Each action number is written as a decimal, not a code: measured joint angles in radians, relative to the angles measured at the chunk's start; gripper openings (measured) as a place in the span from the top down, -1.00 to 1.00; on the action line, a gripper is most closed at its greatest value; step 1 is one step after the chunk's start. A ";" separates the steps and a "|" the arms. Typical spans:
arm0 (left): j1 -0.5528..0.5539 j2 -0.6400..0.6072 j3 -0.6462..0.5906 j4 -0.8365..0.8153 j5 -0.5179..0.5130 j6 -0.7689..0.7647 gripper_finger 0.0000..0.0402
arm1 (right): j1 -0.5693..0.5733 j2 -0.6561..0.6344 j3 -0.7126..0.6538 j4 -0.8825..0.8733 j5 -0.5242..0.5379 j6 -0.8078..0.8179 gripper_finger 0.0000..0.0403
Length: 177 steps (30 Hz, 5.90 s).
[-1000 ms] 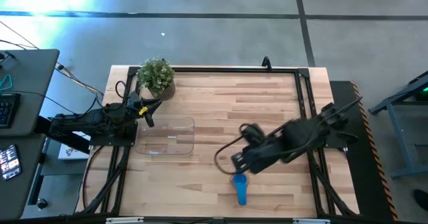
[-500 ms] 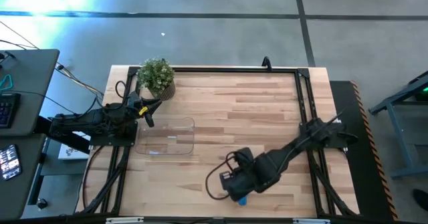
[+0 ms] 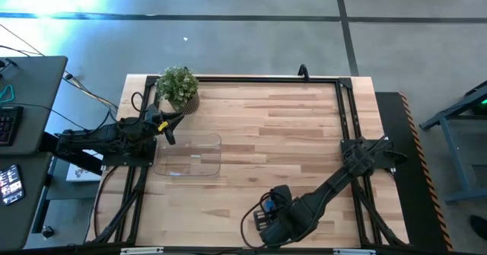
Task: Nest measuring cups in basket
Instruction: Put the nested measuring cups into the transparent bin
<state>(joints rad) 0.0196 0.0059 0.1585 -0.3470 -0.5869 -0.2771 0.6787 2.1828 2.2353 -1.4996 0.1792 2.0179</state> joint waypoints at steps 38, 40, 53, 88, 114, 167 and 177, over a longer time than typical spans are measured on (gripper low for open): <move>0.000 0.000 0.000 0.000 0.000 0.000 0.67 | 0.031 0.008 -0.223 0.223 -0.024 0.016 -0.46; 0.000 0.000 0.000 0.000 0.000 0.000 0.67 | 0.031 0.009 -0.223 0.219 -0.027 0.016 -0.55; 0.000 0.000 0.000 0.000 0.000 0.000 0.67 | 0.008 0.075 -0.223 0.191 -0.040 0.024 -0.67; 0.000 0.000 0.000 0.000 0.000 0.000 0.67 | -0.046 0.147 -0.222 0.241 -0.165 0.025 0.17; 0.000 0.000 0.000 0.000 0.000 0.000 0.67 | -0.068 0.147 -0.222 0.257 -0.181 -0.018 0.37; 0.000 0.000 0.000 0.000 0.000 0.000 0.67 | -0.142 0.146 -0.126 0.227 -0.102 -0.308 0.38; 0.000 0.000 0.000 0.000 0.000 0.000 0.67 | -0.165 0.146 -0.129 0.228 -0.111 -0.325 0.39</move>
<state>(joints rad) 0.0196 0.0061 0.1585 -0.3470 -0.5869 -0.2771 0.5141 2.3291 2.1059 -1.2716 0.0685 1.6928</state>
